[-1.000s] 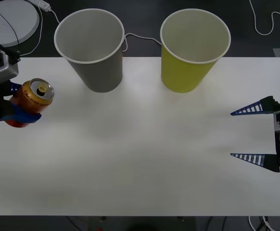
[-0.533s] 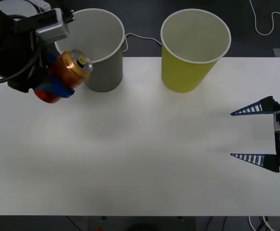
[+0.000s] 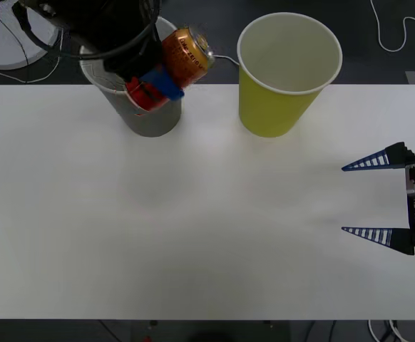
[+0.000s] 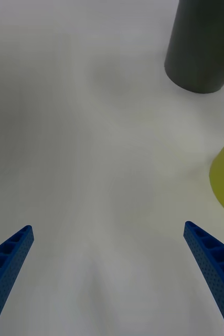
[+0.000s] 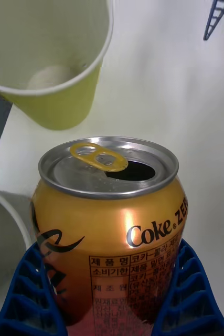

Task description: Put the can into the green bin and the plastic bottle into the gray bin

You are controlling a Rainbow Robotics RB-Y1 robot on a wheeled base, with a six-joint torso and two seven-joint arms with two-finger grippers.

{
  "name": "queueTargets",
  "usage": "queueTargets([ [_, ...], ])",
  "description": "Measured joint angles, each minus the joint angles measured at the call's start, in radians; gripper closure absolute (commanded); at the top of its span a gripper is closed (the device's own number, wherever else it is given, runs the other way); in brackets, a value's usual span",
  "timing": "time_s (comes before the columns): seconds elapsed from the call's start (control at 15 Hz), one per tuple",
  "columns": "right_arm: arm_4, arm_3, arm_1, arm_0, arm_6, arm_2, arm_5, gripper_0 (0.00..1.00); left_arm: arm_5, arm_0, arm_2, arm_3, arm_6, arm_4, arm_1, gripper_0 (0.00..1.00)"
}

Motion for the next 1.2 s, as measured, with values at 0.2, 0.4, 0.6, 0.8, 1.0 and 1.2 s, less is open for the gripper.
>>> queueTargets([
  [0.2,0.0,0.0,0.0,0.0,0.0,0.0,0.0,0.0,0.054,-0.13,-0.111,0.14,0.003,-0.022,-0.098,1.0],
  [0.4,0.0,0.0,0.0,0.0,0.0,0.0,0.0,0.0,0.107,-0.276,-0.232,0.308,0.048,-0.024,-0.195,0.99],
  [0.6,0.0,0.0,0.0,0.0,0.0,0.0,0.0,0.0,0.172,-0.38,-0.32,0.481,0.066,-0.032,-0.299,1.0],
  [0.8,0.0,0.0,0.0,0.0,0.0,0.0,0.0,0.0,0.249,-0.452,-0.373,0.687,0.066,-0.044,-0.423,1.0],
  [1.0,0.0,0.0,0.0,0.0,0.0,0.0,0.0,0.0,0.33,-0.533,-0.451,0.879,0.066,-0.05,-0.549,1.0],
  [1.2,0.0,0.0,0.0,0.0,0.0,0.0,0.0,0.0,0.387,-0.594,-0.464,1.117,0.041,-0.042,-0.681,1.0],
])
